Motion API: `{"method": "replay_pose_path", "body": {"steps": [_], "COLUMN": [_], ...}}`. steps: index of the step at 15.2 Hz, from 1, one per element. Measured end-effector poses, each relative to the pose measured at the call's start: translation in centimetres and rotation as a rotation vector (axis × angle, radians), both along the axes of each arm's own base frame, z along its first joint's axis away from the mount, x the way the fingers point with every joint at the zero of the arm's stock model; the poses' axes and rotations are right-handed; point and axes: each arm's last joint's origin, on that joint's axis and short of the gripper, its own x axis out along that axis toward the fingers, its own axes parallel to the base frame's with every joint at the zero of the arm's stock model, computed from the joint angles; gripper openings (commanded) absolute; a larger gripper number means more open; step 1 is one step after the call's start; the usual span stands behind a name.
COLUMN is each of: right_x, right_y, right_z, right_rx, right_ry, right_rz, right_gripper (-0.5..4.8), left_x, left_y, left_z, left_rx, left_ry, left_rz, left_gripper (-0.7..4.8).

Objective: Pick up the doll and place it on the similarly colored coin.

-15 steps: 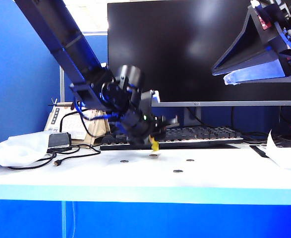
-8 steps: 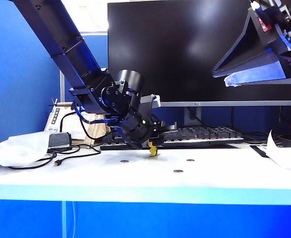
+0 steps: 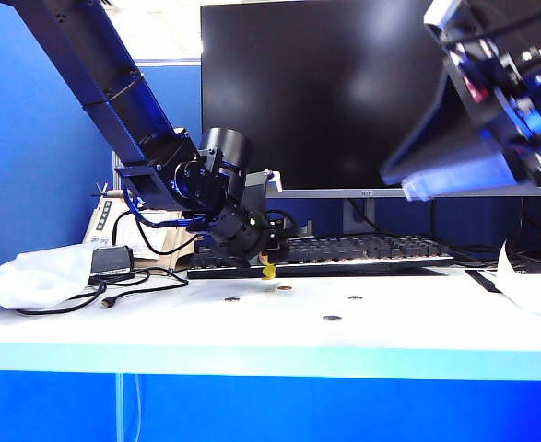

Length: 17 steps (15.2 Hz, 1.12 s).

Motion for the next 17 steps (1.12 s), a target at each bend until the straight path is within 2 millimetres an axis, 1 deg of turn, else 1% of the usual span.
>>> {"method": "replay_pose_path", "body": {"steps": [3, 8, 10, 14, 15, 17], "right_x": [0.06, 0.06, 0.06, 0.02, 0.02, 0.02], "right_y": [0.03, 0.03, 0.03, 0.07, 0.07, 0.07], "right_z": [0.17, 0.17, 0.17, 0.18, 0.18, 0.18], "right_rx": [0.007, 0.014, 0.018, 0.025, 0.025, 0.025], "right_ry": [-0.018, -0.009, -0.006, -0.003, -0.003, -0.002], "right_rz": [0.000, -0.004, -0.001, 0.014, 0.014, 0.014], "right_gripper": [2.13, 2.13, 2.13, 2.13, 2.13, 2.13], "left_x": [-0.18, -0.33, -0.53, -0.55, -0.58, -0.63], "left_y": [-0.33, -0.23, -0.61, -0.66, -0.70, -0.80], "left_z": [0.01, -0.47, -0.43, -0.41, -0.45, -0.52], "left_rx": [-0.001, 0.015, 0.013, 0.005, 0.004, 0.005], "left_ry": [0.001, 0.050, 0.047, 0.049, 0.050, 0.052], "left_rz": [-0.011, -0.020, -0.030, -0.049, -0.053, -0.056], "left_gripper": [-0.05, -0.06, -0.05, -0.05, 0.10, 1.30]}}
